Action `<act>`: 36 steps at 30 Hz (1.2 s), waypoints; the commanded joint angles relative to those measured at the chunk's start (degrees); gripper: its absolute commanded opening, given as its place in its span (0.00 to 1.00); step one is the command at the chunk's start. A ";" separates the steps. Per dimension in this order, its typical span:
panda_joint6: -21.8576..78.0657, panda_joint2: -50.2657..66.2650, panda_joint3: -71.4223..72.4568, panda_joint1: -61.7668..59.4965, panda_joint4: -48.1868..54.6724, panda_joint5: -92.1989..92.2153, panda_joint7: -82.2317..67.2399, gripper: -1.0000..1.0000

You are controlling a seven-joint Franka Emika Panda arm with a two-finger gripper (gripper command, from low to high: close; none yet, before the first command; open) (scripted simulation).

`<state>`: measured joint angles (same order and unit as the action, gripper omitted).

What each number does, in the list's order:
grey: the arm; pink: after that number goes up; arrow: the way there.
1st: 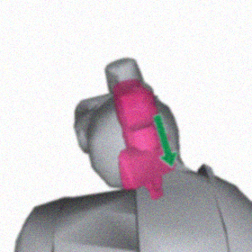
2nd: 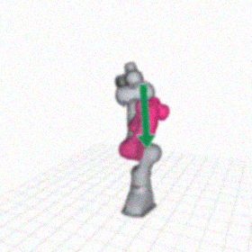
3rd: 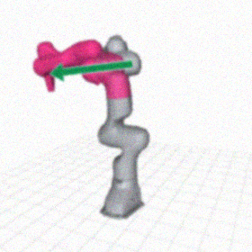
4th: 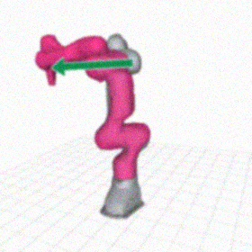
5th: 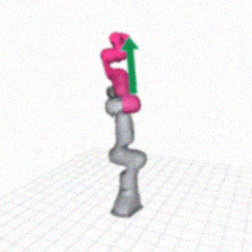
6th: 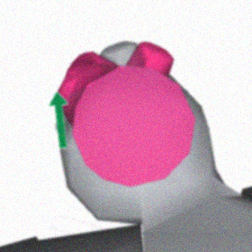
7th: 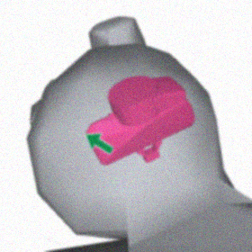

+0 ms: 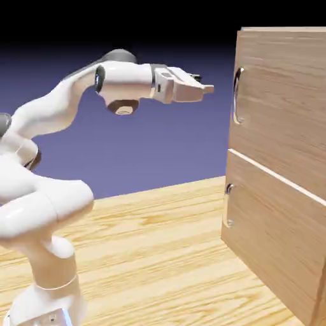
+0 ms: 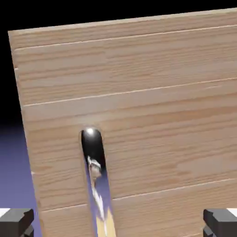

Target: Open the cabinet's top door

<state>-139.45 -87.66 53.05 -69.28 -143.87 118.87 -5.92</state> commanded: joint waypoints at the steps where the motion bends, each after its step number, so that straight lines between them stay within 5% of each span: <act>1: 0.73 -1.15 1.11 -1.47 0.36 2.50 -1.02 0.50; 12: 4.23 -6.05 9.92 -17.57 10.43 20.58 -7.03 0.50; 13: 4.23 -6.05 9.92 -17.58 10.43 20.58 -7.03 0.00; 26: 32.82 -3.03 -3.49 -6.74 -12.11 18.56 -22.41 0.00; 36: 57.74 5.23 -19.89 -9.57 -19.86 5.07 -32.93 0.00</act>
<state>-81.66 -82.43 33.16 -78.86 -163.73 123.95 -38.84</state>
